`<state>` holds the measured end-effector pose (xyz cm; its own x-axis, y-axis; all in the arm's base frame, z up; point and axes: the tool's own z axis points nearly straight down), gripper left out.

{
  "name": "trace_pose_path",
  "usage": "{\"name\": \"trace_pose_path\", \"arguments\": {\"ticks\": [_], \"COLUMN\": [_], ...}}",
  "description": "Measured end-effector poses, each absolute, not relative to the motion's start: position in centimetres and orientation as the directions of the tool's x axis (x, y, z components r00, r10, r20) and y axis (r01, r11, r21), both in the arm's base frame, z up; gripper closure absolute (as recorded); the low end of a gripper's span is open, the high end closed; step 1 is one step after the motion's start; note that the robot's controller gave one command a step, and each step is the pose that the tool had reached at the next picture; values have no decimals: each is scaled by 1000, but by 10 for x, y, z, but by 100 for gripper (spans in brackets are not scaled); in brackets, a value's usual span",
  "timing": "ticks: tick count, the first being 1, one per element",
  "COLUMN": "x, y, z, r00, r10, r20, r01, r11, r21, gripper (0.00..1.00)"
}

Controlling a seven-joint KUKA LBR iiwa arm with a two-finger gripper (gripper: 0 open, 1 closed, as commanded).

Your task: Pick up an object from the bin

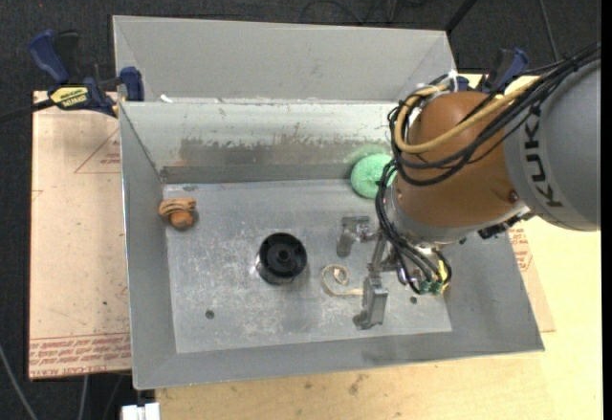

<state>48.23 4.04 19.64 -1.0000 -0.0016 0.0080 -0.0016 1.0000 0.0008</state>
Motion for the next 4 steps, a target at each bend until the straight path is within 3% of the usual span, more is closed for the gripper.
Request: {"name": "trace_pose_path", "arguments": {"ticks": [1,2,3,4], "x": [484,537,555,545], "y": [40,57,66,86], "z": [200,175,155,130], "r00": [-1000,-1000,-1000,-1000], "r10": [0,4,8,13], "r20": [0,-7,-6,-2], "r01": [0,4,7,13], "r11": [1000,1000,1000,1000], "r21": [1,1,2,1], "gripper": [0,0,0,0]}}
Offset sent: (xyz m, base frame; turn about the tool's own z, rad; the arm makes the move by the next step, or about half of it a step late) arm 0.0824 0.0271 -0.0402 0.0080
